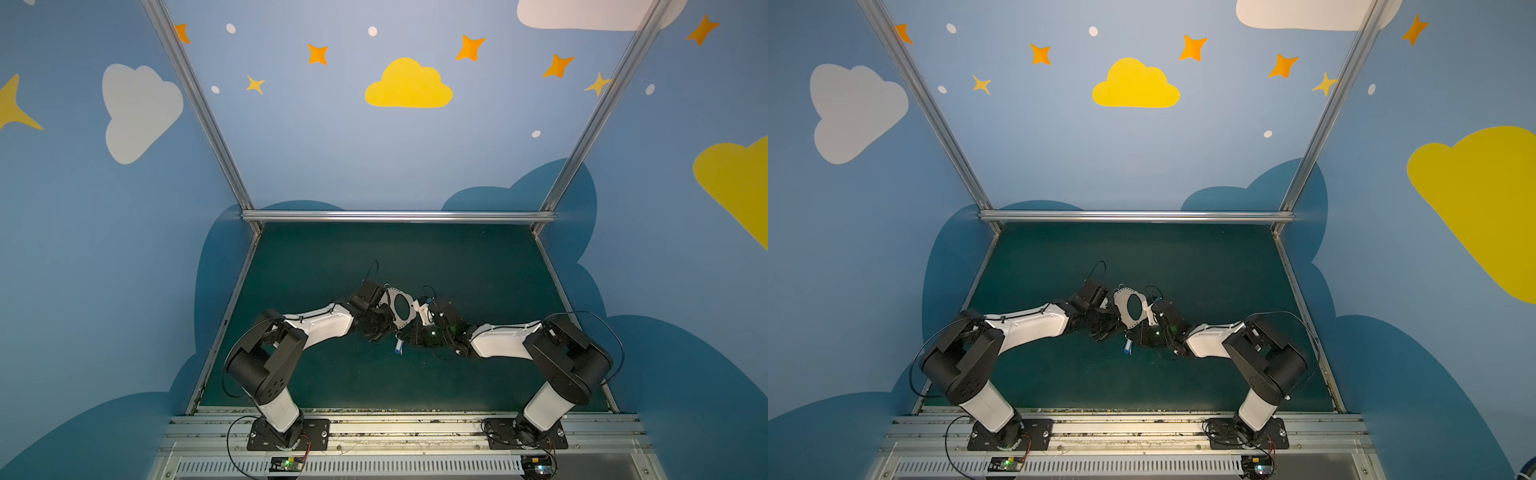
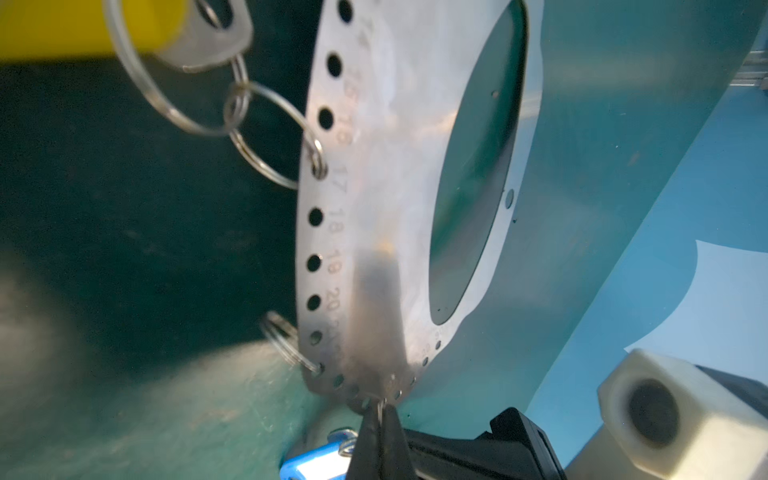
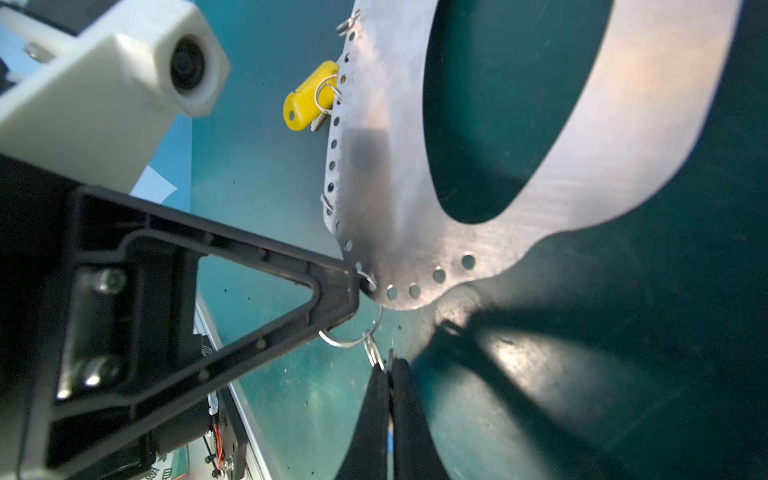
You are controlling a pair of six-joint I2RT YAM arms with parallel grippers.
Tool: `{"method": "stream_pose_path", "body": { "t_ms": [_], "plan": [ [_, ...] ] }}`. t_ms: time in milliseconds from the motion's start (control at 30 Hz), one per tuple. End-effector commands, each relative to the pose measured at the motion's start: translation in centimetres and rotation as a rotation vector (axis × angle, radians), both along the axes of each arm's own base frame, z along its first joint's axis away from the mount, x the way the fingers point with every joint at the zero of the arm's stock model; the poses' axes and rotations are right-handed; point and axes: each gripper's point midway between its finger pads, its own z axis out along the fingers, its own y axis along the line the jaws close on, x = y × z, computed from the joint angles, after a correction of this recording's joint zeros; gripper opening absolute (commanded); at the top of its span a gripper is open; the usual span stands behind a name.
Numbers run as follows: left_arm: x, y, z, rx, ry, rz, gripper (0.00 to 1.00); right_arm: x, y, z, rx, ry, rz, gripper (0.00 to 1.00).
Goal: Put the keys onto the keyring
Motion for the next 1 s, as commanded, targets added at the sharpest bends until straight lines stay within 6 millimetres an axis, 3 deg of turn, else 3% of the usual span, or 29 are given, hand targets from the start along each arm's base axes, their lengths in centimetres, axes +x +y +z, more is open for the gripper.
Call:
{"method": "stream_pose_path", "body": {
  "t_ms": [0, 533, 967],
  "plan": [
    [-0.2, -0.1, -0.2, -0.01, 0.012, -0.007, 0.04, 1.4, 0.1, 0.4, 0.013, -0.019, -0.036, 0.0],
    [-0.3, -0.7, -0.6, -0.016, 0.032, -0.032, 0.04, 3.0, 0.7, 4.1, 0.136, -0.101, -0.071, 0.0],
    [-0.4, -0.7, 0.1, -0.018, 0.022, -0.047, 0.04, 3.0, -0.4, 7.9, 0.218, -0.235, -0.09, 0.0]
  ]
}}
